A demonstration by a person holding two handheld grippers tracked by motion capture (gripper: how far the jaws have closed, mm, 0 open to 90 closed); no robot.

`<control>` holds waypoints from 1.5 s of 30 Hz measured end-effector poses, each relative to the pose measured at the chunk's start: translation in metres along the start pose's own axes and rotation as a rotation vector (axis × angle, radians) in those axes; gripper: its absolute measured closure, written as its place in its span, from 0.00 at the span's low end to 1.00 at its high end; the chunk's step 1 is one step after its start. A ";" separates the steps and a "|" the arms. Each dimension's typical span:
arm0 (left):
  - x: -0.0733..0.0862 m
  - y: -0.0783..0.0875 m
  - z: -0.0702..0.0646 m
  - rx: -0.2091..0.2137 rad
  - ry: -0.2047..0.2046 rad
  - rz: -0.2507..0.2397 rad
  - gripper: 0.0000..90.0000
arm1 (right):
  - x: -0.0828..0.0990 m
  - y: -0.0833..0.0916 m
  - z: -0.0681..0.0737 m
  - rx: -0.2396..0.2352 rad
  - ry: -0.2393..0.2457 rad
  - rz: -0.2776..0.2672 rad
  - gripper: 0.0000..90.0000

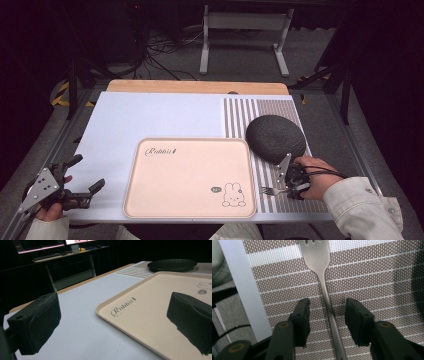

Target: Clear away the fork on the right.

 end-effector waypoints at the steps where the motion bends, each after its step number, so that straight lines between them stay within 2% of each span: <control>1: 0.000 0.000 0.000 0.000 0.000 0.000 0.00 | 0.000 0.000 -0.001 -0.001 0.015 0.008 0.70; 2: 0.000 0.000 0.000 0.001 -0.001 0.002 0.00 | 0.000 0.000 -0.001 0.002 0.031 0.036 0.76; 3: 0.000 0.000 0.000 0.001 -0.002 0.003 0.00 | -0.001 0.000 -0.001 0.004 0.037 0.036 0.79; 7: 0.000 0.000 0.000 0.001 -0.001 -0.002 0.00 | -0.003 -0.002 0.000 -0.017 0.065 0.058 0.85; 9: 0.000 0.000 0.000 0.002 0.001 -0.002 0.00 | -0.004 -0.002 -0.001 -0.007 0.088 0.059 0.91; 13: 0.000 0.000 0.000 0.002 -0.001 0.002 0.00 | -0.003 -0.002 -0.003 -0.022 0.103 0.050 0.93; 16: 0.000 0.000 -0.001 0.001 -0.004 0.002 0.00 | -0.003 -0.002 -0.003 -0.026 0.135 0.056 0.94; 20: 0.000 0.000 -0.001 0.003 -0.004 0.002 0.00 | -0.002 -0.003 -0.003 -0.034 0.131 0.038 0.95; 24: 0.001 0.000 0.000 0.003 -0.006 0.005 0.00 | -0.003 -0.003 -0.003 -0.040 0.145 0.054 0.95; 32: 0.001 0.000 0.000 0.006 -0.006 0.005 0.00 | -0.003 -0.003 -0.002 -0.035 0.140 0.059 0.95; 45: 0.001 -0.001 0.000 0.004 0.001 0.001 0.00 | -0.004 0.000 -0.001 -0.021 0.107 0.039 0.95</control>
Point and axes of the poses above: each handheld gripper's, and its own axes: y roughly backward along the jaws, x roughly out of its underside, z roughly to its left, the point moved 9 cm from there along -y, roughly forward along the jaws, and after that the axes turned 4 degrees about -x, right-handed, at the moved point
